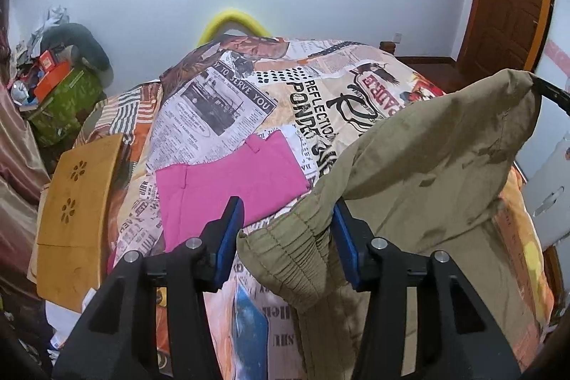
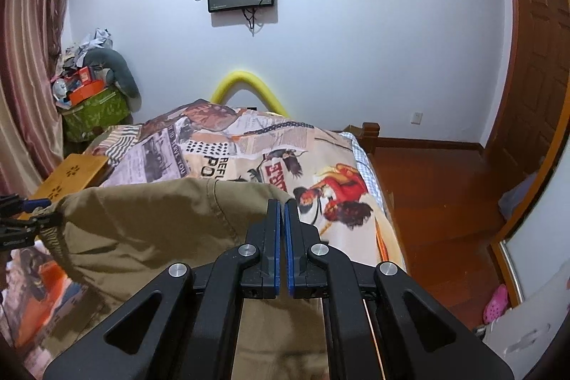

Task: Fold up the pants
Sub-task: 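Lift the pants leg with the right gripper and fold it over toward the waistband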

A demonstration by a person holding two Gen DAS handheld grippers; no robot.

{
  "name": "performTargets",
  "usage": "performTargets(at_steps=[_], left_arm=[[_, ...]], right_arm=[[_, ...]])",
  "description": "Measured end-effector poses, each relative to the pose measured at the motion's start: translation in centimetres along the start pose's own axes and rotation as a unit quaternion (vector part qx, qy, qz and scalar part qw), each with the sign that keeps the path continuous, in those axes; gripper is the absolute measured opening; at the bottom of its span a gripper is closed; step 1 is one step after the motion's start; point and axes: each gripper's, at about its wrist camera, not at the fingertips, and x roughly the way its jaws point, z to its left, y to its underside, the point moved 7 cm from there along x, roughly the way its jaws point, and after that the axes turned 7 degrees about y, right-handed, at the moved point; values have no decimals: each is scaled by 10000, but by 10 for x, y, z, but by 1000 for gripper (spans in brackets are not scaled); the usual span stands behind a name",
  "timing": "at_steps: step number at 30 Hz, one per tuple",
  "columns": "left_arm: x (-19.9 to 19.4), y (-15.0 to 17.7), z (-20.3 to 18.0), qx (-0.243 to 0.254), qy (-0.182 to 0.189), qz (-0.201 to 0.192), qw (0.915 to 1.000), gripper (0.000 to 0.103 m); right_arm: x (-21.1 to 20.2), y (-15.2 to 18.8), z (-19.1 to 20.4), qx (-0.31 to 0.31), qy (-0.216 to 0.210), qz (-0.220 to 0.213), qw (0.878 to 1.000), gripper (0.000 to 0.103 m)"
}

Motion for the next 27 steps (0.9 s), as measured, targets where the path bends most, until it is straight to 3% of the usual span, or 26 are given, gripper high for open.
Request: performTargets(at_steps=[7,9,15,27], left_arm=[[-25,27,-14,230,-22,-19,9997,49],[-33,36,-19,294,-8,-8,9996,41],[-52,69,-37,445,187,101,9988,41],[-50,165,-62,553,502,684,9949,41]], right_arm=[[-39,28,-3,199,-87,42,9998,2],[-49,37,-4,265,-108,68,9996,2],[-79,67,-6,241,-114,191,9995,2],[-94,176,-8,437,-64,1017,9938,2]])
